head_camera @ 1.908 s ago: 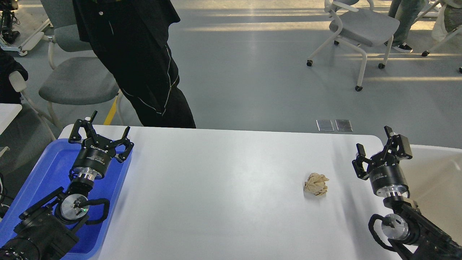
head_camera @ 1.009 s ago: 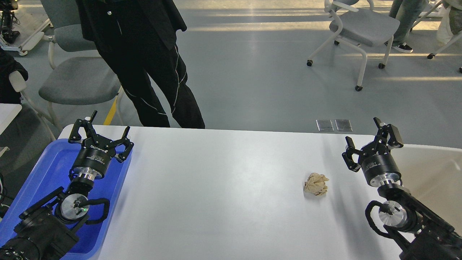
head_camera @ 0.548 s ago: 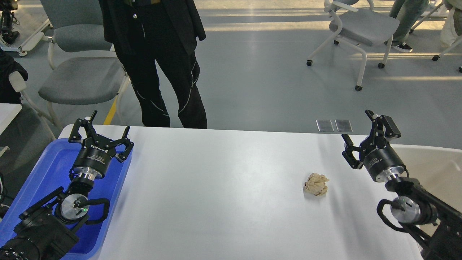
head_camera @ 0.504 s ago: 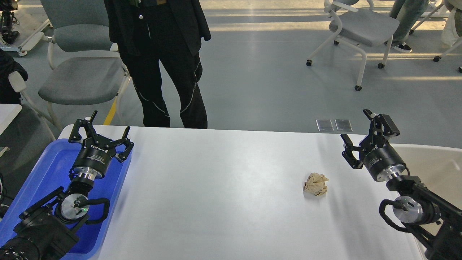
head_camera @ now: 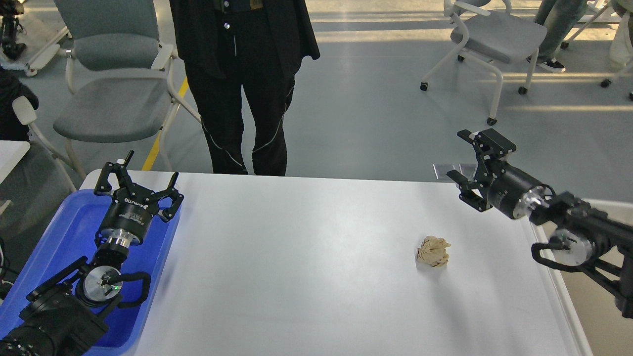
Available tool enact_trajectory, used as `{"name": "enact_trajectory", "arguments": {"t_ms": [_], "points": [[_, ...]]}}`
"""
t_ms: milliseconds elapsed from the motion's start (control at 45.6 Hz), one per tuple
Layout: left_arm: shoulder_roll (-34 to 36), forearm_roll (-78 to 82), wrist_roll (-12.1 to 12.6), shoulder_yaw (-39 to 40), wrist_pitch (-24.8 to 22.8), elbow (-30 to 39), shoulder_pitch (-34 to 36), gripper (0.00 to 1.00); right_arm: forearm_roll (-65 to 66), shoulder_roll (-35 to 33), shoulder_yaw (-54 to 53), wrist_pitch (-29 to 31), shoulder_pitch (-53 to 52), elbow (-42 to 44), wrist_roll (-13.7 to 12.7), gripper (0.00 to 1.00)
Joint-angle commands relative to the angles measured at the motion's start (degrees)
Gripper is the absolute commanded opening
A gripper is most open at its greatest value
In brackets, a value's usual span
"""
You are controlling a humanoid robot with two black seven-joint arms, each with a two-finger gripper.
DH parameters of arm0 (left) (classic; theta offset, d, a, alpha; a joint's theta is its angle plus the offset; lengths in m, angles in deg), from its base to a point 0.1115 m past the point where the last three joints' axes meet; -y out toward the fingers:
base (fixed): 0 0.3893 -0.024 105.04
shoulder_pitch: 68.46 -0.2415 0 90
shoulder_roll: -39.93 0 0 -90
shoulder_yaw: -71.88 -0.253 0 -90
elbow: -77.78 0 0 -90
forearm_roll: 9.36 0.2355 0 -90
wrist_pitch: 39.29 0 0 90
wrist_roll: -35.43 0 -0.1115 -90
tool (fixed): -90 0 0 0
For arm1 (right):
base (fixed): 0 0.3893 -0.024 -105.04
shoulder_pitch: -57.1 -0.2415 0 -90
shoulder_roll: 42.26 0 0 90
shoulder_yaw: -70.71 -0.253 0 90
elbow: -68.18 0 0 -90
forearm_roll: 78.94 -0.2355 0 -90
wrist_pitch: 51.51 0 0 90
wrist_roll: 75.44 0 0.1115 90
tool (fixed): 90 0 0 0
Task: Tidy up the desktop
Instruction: 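Swing the right gripper out and lower it toward the crumpled paper ball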
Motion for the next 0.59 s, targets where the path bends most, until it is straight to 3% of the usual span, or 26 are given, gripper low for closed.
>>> {"name": "enact_trajectory", "arguments": {"t_ms": [0,132,285,570], "points": [[0.00,0.04,0.00,-0.08,-0.06,0.01,0.09,1.00,1.84,-2.19,10.78,0.11,-10.53,-4.42,-5.36,1.00],[0.00,0.04,0.00,-0.08,-0.06,0.01,0.09,1.00,9.29,-2.63,16.06,0.46,-13.35,-6.97,-6.06,1.00],[0.00,0.04,0.00,0.00,-0.06,0.01,0.09,1.00,38.64,-2.37,20.54,-0.59,-14.93,-7.50,-5.71,1.00],[0.00,0.04,0.00,-0.08,-0.06,0.01,0.00,1.00,47.36,0.79,36.53,-4.20,-20.47,-7.06,-6.06,1.00]]}}
